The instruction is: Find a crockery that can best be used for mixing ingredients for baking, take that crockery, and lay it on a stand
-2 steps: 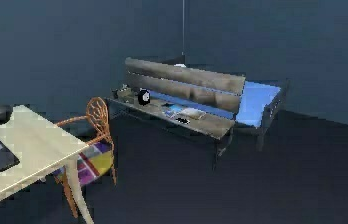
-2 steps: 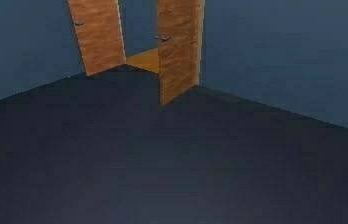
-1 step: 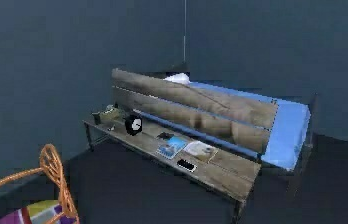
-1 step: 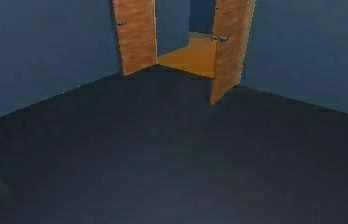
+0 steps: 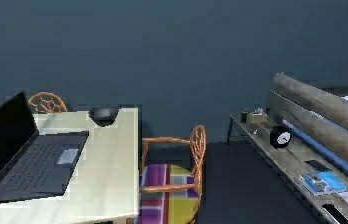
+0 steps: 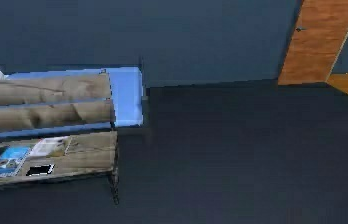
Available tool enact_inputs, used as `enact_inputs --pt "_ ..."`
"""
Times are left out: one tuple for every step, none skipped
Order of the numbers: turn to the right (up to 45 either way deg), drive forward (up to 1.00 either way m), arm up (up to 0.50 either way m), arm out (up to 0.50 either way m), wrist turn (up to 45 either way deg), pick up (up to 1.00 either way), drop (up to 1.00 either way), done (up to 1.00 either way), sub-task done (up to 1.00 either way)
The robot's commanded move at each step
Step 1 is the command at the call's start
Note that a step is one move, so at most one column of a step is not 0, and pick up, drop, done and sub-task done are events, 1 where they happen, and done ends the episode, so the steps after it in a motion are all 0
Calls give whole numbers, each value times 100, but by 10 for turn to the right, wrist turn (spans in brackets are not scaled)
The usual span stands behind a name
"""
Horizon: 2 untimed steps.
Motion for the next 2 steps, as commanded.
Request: enact_inputs --pt "-450 0 0 0 0 0 0 0 0" --pt "-450 0 0 0 0 0 0 0 0"
